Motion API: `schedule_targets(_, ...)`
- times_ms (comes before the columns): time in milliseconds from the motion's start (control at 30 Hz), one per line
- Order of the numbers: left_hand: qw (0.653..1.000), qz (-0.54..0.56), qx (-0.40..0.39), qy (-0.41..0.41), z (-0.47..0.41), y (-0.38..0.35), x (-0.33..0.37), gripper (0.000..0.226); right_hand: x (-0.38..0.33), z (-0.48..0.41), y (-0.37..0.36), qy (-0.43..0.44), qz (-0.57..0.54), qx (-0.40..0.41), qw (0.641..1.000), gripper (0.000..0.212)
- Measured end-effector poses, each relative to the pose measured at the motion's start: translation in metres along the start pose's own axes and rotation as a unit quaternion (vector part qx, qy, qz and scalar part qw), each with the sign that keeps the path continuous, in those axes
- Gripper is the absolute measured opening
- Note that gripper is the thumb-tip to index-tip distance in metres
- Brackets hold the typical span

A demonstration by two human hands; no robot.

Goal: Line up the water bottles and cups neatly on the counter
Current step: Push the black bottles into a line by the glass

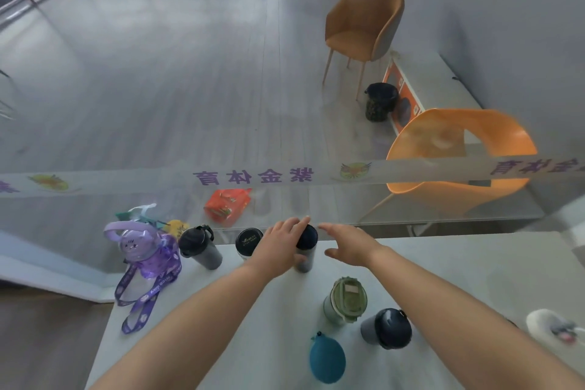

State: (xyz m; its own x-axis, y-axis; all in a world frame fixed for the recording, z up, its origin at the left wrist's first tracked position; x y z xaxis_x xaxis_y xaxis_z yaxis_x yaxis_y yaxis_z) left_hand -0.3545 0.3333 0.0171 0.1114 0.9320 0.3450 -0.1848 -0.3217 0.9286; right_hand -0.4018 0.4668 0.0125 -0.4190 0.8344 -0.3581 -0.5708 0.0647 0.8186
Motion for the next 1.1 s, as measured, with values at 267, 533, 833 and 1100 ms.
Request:
schedule_targets(267, 0.99, -0.068, -0.056, 0.115, 0.028, 0.004, -0.082, 0.073, -0.047, -0.015, -0.002, 0.073, 0.03, -0.009, 0.997, 0.084)
schedule_targets(533, 0.992, -0.018, -0.038, 0.118, 0.037, 0.002, -0.095, 0.058, -0.059, -0.026, -0.013, 0.061, 0.083, 0.004, 0.995, 0.072)
schedule_targets(833, 0.993, -0.02, -0.036, 0.115, 0.034, 0.002, -0.101, 0.059, -0.06, -0.037, -0.008, 0.041, 0.072, 0.021, 0.996, 0.07)
schedule_targets(1100, 0.992, -0.017, -0.051, 0.118, 0.033, -0.003, -0.104, 0.061, -0.059, -0.038, -0.01, 0.028, 0.066, 0.017, 0.997, 0.07)
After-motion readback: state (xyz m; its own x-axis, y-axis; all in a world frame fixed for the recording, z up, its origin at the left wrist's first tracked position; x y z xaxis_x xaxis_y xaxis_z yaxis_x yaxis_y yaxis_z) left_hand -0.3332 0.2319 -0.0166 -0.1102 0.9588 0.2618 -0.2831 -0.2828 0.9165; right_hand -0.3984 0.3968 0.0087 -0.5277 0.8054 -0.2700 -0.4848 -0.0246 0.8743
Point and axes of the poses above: each hand's wrist, its own z-axis away from the middle knuckle, its own y-axis out of the back of the hand, x = y × z, the point moved 10 cm from there along -z, towards the middle knuckle, and after that the axes turned 2 degrees about z, right-handed, at the moved point
